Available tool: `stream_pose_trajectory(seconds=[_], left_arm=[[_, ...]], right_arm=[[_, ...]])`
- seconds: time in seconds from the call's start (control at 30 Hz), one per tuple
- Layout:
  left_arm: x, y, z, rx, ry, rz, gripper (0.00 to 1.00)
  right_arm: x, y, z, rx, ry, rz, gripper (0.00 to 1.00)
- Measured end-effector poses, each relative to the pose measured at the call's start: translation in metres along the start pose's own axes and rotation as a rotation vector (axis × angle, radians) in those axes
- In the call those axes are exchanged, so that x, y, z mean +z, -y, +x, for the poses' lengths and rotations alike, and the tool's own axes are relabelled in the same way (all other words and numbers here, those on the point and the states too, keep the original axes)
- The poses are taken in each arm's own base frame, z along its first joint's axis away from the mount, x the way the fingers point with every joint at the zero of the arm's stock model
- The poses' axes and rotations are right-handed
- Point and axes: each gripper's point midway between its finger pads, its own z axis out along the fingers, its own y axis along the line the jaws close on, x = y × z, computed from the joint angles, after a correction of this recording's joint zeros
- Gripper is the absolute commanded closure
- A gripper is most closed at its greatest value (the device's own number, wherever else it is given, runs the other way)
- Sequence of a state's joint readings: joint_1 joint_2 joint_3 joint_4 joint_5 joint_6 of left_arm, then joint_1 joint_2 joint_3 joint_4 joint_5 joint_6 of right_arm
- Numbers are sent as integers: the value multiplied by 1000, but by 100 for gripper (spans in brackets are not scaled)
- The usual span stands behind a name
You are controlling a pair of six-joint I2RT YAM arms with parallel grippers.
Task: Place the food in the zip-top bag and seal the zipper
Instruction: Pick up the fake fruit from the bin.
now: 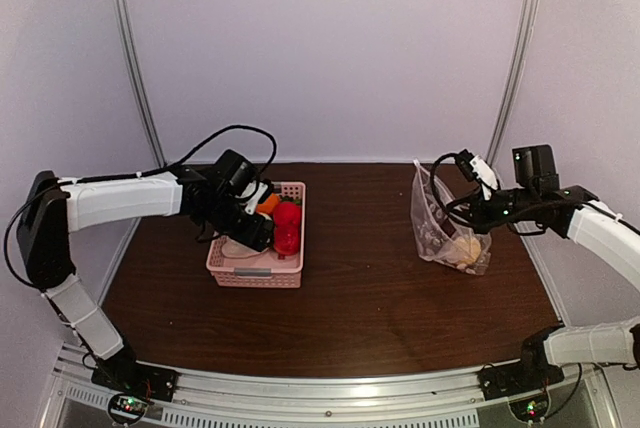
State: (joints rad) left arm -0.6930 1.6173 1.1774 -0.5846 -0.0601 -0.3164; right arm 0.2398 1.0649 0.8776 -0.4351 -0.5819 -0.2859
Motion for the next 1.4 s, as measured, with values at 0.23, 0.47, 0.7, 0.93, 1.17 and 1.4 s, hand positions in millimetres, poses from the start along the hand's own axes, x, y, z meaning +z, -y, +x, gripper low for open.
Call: stream_pose_trajectory(seconds=[0.23,0.47,0.7,0.93,1.17,1.4], left_arm=[[40,9,-20,-11,-57,137,23],[58,18,-47,1,-31,193,23],[72,19,-40,26,-72,201,22],[75,17,-35,43,-89,193,22],[86,19,-28,57,-110,203,37],[75,16,-24,44,-84,193,48]], right_arm=[[10,-4,33,22,-39,-8,100],[8,-2,28,13,-11,4,100],[7,0,24,16,6,11,100],[7,2,21,28,19,13,100],[8,-1,21,49,25,-11,100],[19,4,37,87,-24,-23,100]])
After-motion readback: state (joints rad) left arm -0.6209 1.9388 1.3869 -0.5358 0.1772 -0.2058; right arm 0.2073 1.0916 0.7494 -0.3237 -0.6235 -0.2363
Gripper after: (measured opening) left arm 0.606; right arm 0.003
